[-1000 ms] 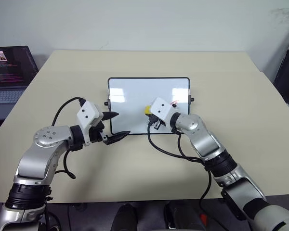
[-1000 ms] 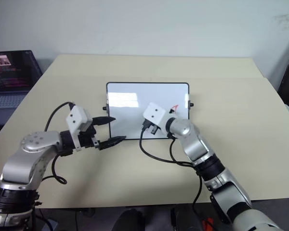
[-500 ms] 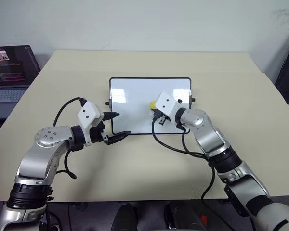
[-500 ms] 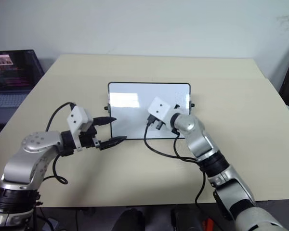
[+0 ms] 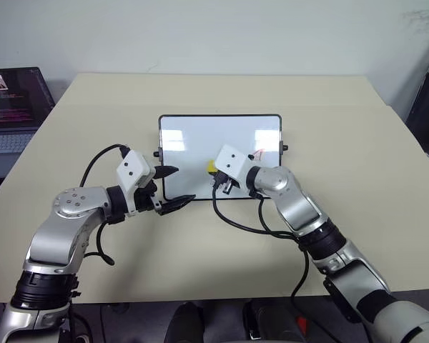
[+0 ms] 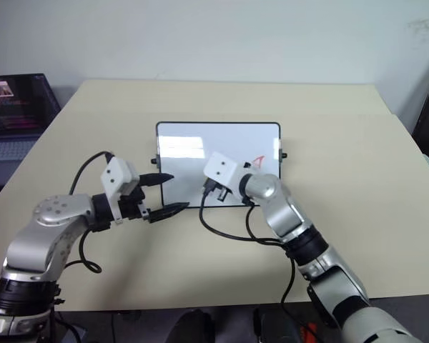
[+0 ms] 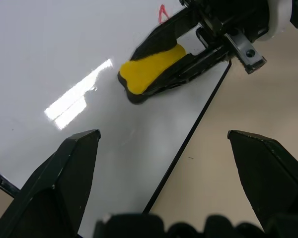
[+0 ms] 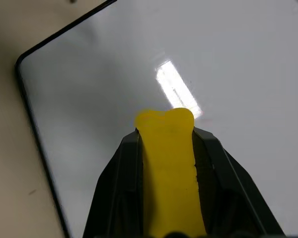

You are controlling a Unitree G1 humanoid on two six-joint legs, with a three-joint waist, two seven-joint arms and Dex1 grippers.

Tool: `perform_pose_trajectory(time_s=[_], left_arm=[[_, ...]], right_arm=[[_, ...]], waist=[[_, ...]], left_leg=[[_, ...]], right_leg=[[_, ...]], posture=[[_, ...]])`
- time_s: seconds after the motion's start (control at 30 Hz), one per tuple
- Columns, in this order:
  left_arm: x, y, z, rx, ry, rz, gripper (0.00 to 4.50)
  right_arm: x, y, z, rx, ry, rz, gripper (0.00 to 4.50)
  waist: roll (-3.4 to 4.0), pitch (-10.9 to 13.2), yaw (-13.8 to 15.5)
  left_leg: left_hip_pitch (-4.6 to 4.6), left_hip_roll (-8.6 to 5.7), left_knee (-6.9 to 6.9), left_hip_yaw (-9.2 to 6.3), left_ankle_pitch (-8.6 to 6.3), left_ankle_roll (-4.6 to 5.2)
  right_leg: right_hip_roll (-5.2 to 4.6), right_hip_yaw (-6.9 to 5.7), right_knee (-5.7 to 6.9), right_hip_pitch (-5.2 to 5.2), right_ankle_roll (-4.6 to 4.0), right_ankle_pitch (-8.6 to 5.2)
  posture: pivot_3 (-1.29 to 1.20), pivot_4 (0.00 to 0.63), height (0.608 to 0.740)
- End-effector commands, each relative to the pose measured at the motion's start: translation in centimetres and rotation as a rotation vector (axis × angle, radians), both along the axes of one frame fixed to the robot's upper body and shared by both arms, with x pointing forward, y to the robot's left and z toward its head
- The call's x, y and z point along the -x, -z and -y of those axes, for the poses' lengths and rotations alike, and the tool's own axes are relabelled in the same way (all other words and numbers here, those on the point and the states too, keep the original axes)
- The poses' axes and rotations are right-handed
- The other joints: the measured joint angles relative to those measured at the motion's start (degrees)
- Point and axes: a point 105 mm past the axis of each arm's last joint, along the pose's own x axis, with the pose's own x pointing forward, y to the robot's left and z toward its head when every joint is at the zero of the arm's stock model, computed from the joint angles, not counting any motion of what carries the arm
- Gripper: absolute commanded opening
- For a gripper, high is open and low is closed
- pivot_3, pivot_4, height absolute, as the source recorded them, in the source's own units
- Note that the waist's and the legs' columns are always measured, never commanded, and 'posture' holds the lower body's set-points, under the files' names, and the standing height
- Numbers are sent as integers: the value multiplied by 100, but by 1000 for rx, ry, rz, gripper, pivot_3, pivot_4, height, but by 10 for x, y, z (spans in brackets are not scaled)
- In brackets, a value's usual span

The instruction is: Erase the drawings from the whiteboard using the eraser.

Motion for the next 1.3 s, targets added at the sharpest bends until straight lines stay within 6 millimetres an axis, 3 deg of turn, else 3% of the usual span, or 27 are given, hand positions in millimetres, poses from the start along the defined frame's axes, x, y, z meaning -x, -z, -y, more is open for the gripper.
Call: perform_pose_trajectory(time_s=[0.03,0.37,0.47,0.57,0.67,0.8,1.0,1.3], left_arm=[[1,-10,4,1,24,47,4500],[0,-10,5,3,30,47,4500],[-1,-10,7,3,39,45,4500],[-3,-9,11,2,57,41,4500],[-5,-10,17,5,91,44,4500],[-10,-13,29,11,141,59,4500],[-13,-15,45,11,231,60,4500],[-23,-22,51,8,260,80,4500]], right_arm=[[-7,-24,0,-50,26,100,1003],[6,13,17,52,-13,-63,1003],[5,3,18,2,7,-17,1000],[16,-25,19,-208,-3,-28,1000],[36,-30,41,-325,13,-95,998],[67,-8,82,-300,100,-178,998],[90,19,116,-296,266,-243,998],[81,16,114,-295,300,-191,998]], waist=[[0,0,2],[-1,-1,19],[-1,-1,19],[0,0,26],[1,1,64],[1,1,169],[2,1,108],[3,2,30]], left_leg=[[-1,0,0,0,0,0],[0,-1,1,-1,0,1],[3,-2,2,-2,0,1],[2,-2,1,-3,0,0],[-8,0,0,-6,0,0],[-19,-6,-3,-11,-3,0],[-10,-14,1,-6,-3,0],[0,-14,0,-4,-2,-1]], right_leg=[[-1,0,-1,0,0,0],[-3,-1,-2,2,0,0],[-2,-2,2,3,0,0],[-2,-3,4,3,0,0],[-2,-6,-6,1,1,0],[-5,-3,-29,4,8,-5],[4,5,-12,5,11,-7],[33,9,-3,5,34,-20]], posture=[[0,150,740],[0,150,740],[0,150,740],[0,150,740],[0,150,740],[0,150,740],[0,150,740],[0,150,740]])
